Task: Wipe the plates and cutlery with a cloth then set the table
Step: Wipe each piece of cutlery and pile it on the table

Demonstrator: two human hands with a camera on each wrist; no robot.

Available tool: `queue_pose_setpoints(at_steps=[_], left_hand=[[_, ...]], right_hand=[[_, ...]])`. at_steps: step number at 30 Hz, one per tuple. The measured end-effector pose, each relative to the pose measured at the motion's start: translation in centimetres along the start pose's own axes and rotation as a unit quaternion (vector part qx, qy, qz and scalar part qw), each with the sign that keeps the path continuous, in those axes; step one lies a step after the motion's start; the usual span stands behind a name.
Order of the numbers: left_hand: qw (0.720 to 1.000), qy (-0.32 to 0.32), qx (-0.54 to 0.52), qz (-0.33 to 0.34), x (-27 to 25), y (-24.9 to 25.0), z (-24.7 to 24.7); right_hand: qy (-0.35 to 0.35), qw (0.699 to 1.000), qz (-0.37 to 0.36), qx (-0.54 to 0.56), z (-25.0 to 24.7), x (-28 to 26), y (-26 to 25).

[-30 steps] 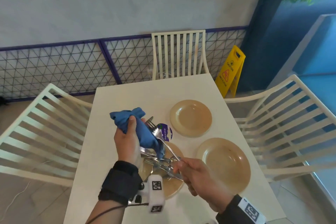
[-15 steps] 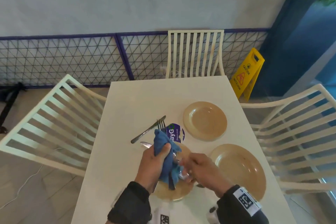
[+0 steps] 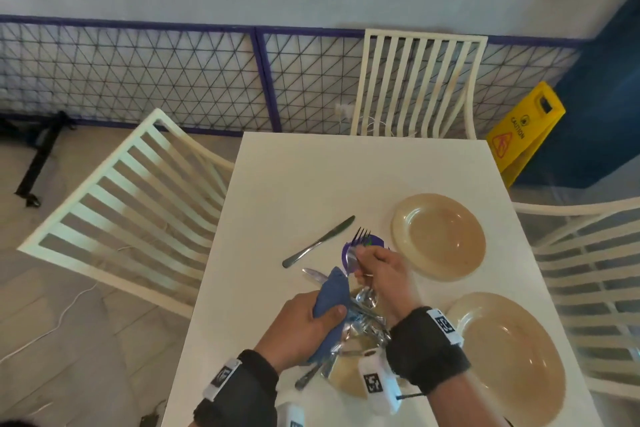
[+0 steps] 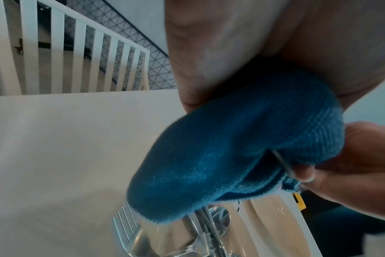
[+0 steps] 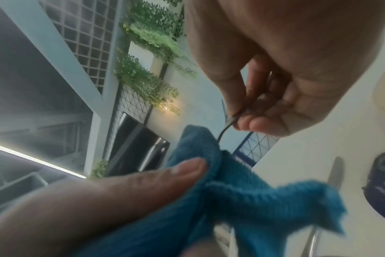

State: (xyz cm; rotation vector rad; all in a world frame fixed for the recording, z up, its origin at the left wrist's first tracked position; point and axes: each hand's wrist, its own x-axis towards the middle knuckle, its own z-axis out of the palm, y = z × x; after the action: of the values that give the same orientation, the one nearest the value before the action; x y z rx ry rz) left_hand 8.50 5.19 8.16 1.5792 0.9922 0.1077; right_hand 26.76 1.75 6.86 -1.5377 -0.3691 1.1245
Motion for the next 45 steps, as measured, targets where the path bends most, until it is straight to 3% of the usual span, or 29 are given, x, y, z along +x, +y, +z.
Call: queue_pose_setpoints(at_steps=[5,11,16,19,24,30,34,36,38,40,45], left_hand=[[0.999,-0.033,-0.019,-0.021,1.0,-1.7,-1.7],[0.999,0.0,-0.002,-0.047,4.9,-2.9,-3.7],[0.992,-0.064,-0.013,-0.105,4.5,-5.6,-4.6],[0.988,-0.037,-0.036,-0.144,3.7,-7.8,-6.1],[0.981,0.015,-0.052,-0.184,2.6,-10.4,-8.0],[0.978,0.042,-0.086,-0.185,0.5,-11.3,-8.5],[0.971,0.064,-0.125,-0.192,-0.5,-10.5,-7.9],[0.97,0.066,-0.133,-0.194,-0.9,-10.4,-7.5],[0.969,0.073,-0.142,-0.19,-1.5,-10.4,-7.2],[0.968,0.08,-0.148,-0.186,-1.9,-10.8,-7.0],[0.96,0.105,-0.174,-0.191,-3.3,-10.9,-5.9]], right_hand=[[0.101,0.995,0.008,0.027,0.5,4.7,0.0],[0.062,0.996,0.056,0.007,2.5,6.3,2.5],[0.186,0.976,0.092,0.058,0.1,11.2,1.9],[0.227,0.965,0.115,0.056,-0.3,13.7,1.7],[0.234,0.961,0.127,0.066,0.7,16.6,3.2],[0.182,0.961,0.209,-0.01,0.8,18.4,4.9],[0.116,0.952,0.163,-0.231,0.0,16.6,3.9],[0.116,0.954,0.134,-0.243,-0.4,15.2,3.7],[0.117,0.935,0.102,-0.317,-0.6,13.1,4.0],[0.062,0.909,0.071,-0.407,-0.3,10.6,4.5],[-0.096,0.798,0.004,-0.595,0.7,6.7,7.5]])
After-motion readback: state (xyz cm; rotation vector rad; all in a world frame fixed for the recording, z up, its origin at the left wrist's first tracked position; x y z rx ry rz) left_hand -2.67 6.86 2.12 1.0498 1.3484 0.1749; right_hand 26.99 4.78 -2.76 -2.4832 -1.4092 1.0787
